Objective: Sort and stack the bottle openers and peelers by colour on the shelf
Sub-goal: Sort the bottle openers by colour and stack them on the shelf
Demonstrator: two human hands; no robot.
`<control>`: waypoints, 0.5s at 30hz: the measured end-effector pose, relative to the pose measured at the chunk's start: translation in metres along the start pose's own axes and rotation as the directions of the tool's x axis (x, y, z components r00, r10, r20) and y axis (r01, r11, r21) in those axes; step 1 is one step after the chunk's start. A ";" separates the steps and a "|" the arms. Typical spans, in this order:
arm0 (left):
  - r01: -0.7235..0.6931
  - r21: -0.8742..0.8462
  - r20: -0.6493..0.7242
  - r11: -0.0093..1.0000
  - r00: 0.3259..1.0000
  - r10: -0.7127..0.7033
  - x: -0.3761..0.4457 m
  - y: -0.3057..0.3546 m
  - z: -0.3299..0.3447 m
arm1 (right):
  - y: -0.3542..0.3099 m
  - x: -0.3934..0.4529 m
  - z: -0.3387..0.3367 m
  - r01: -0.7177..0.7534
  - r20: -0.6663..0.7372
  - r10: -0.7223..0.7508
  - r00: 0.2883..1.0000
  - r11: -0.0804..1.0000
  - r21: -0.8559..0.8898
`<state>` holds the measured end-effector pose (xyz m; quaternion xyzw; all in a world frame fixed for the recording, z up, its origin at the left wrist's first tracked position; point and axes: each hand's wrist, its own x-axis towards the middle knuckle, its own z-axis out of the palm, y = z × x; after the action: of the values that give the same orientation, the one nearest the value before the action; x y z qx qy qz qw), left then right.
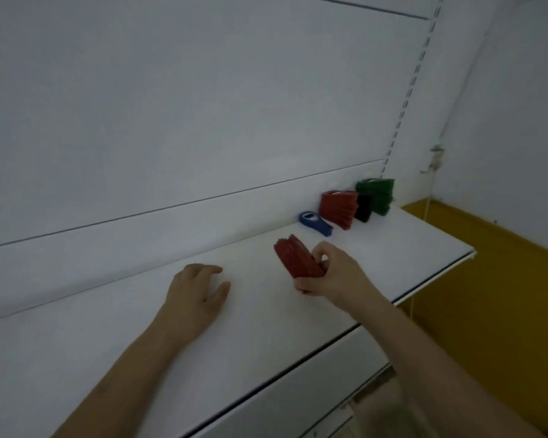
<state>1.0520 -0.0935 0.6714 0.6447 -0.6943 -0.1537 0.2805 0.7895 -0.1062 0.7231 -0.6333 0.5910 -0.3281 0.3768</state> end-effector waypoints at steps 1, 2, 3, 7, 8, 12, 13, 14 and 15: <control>-0.037 0.030 0.034 0.999 0.999 0.036 0.009 0.007 0.012 | 0.007 0.005 -0.023 -0.009 -0.076 -0.001 0.997 0.993 -0.121; -0.071 0.050 0.055 0.996 0.996 0.069 0.019 0.016 0.023 | 0.014 0.010 -0.044 -0.029 -0.144 -0.004 0.990 0.972 -0.231; -0.096 0.059 0.068 0.994 0.993 0.092 0.029 0.024 0.033 | 0.022 0.016 -0.063 -0.053 -0.195 -0.009 0.981 0.950 -0.307; -0.108 0.137 0.116 0.985 0.989 0.093 0.067 0.054 0.064 | 0.045 0.048 -0.111 -0.085 -0.257 -0.054 0.965 0.861 -0.501; -0.106 0.176 0.101 0.979 0.991 0.089 0.073 0.058 0.070 | 0.048 0.056 -0.116 -0.079 -0.246 -0.076 0.966 0.822 -0.563; -0.089 0.272 0.023 0.958 0.996 0.086 0.079 0.062 0.083 | 0.057 0.080 -0.123 -0.075 -0.168 -0.075 0.983 0.668 -0.740; -0.088 0.262 0.019 0.961 0.996 0.086 0.079 0.061 0.083 | 0.058 0.084 -0.123 -0.076 -0.149 -0.059 0.987 0.646 -0.760; -0.086 0.251 0.016 0.964 0.996 0.085 0.079 0.059 0.083 | 0.058 0.087 -0.123 -0.070 -0.137 -0.058 0.989 0.634 -0.770; -0.083 0.241 0.017 0.967 0.997 0.082 0.080 0.058 0.083 | 0.058 0.089 -0.124 -0.066 -0.131 -0.058 0.990 0.628 -0.776</control>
<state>0.9555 -0.1768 0.6542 0.6441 -0.7350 -0.0584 0.2036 0.6616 -0.2074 0.7321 -0.7074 0.7013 -0.0847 0.0240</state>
